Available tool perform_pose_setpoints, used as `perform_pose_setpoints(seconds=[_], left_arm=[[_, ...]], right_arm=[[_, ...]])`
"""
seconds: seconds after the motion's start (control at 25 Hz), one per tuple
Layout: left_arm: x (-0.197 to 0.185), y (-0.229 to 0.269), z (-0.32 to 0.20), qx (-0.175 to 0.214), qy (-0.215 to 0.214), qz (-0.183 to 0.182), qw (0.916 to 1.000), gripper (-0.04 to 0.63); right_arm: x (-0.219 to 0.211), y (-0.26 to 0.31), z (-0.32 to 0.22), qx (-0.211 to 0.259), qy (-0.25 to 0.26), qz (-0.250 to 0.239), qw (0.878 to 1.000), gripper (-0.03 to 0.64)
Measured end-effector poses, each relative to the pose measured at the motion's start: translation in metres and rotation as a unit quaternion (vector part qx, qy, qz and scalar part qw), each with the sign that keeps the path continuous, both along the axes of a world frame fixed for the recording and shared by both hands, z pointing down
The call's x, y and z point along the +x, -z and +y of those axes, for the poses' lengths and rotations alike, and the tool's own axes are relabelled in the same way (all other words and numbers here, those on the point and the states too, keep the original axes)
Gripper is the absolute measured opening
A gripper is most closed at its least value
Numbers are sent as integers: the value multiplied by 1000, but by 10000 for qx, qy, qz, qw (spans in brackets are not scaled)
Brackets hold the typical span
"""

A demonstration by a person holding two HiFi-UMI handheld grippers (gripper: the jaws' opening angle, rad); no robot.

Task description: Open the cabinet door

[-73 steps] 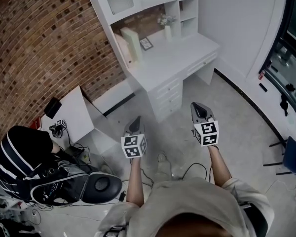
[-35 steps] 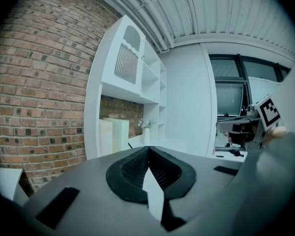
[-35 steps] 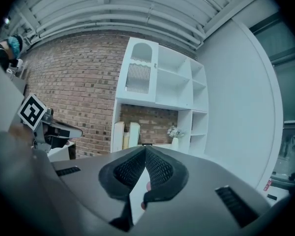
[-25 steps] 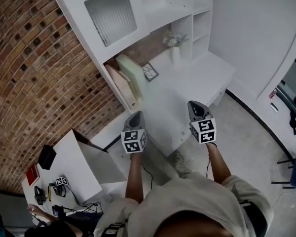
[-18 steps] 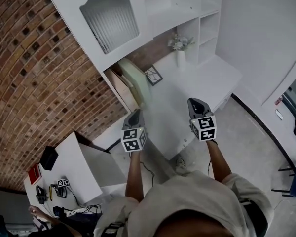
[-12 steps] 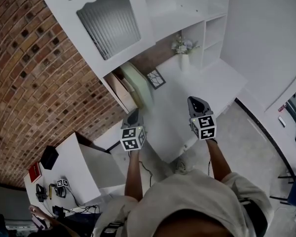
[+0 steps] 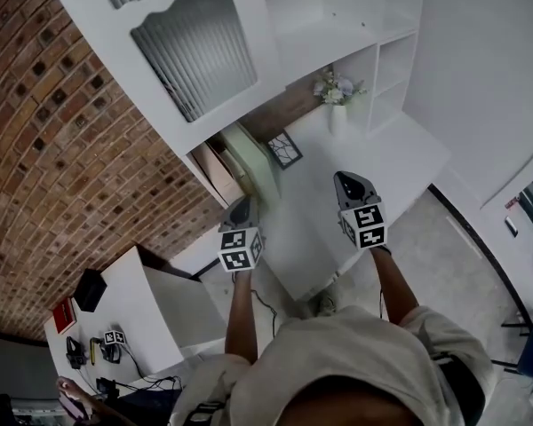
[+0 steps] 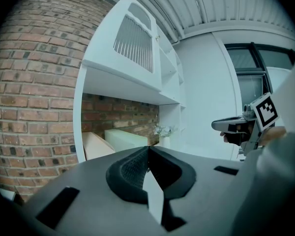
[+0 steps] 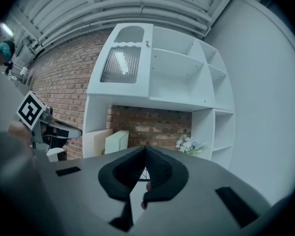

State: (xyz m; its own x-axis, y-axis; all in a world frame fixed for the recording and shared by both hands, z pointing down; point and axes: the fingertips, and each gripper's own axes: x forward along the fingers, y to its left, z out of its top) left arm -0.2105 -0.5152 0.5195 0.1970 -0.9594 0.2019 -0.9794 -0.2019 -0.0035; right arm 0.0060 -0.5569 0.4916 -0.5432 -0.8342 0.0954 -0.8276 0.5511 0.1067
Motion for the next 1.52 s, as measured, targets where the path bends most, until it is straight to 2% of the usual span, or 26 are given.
perform_pose_setpoints(seconds=[0.24, 0.36, 0.84, 0.96, 1.16, 1.28, 1.52], left_arm=[[-12, 2, -5, -6, -201, -68, 9998, 26], [-19, 0, -6, -39, -252, 11, 9997, 26], [-27, 1, -5, 12, -300, 89, 9995, 26], [-28, 5, -6, 58, -299, 82, 9995, 26], [-36, 13, -6, 142, -263, 92, 9995, 26], [-42, 15, -8, 151, -196, 95, 9996, 26], [-50, 19, -7, 169, -122, 41, 9998, 26]], right_arm=[[-25, 14, -6, 96, 1, -71, 9999, 12], [-37, 32, -12, 224, 36, -214, 9995, 12], [-91, 161, -64, 1147, 574, -300, 9913, 16], [-105, 180, -76, 1020, 938, -519, 9890, 152], [-120, 202, -101, 928, 1301, -540, 9857, 355], [-126, 213, -116, 852, 1434, -653, 9838, 411], [-145, 241, -135, 763, 1696, -905, 9784, 428]])
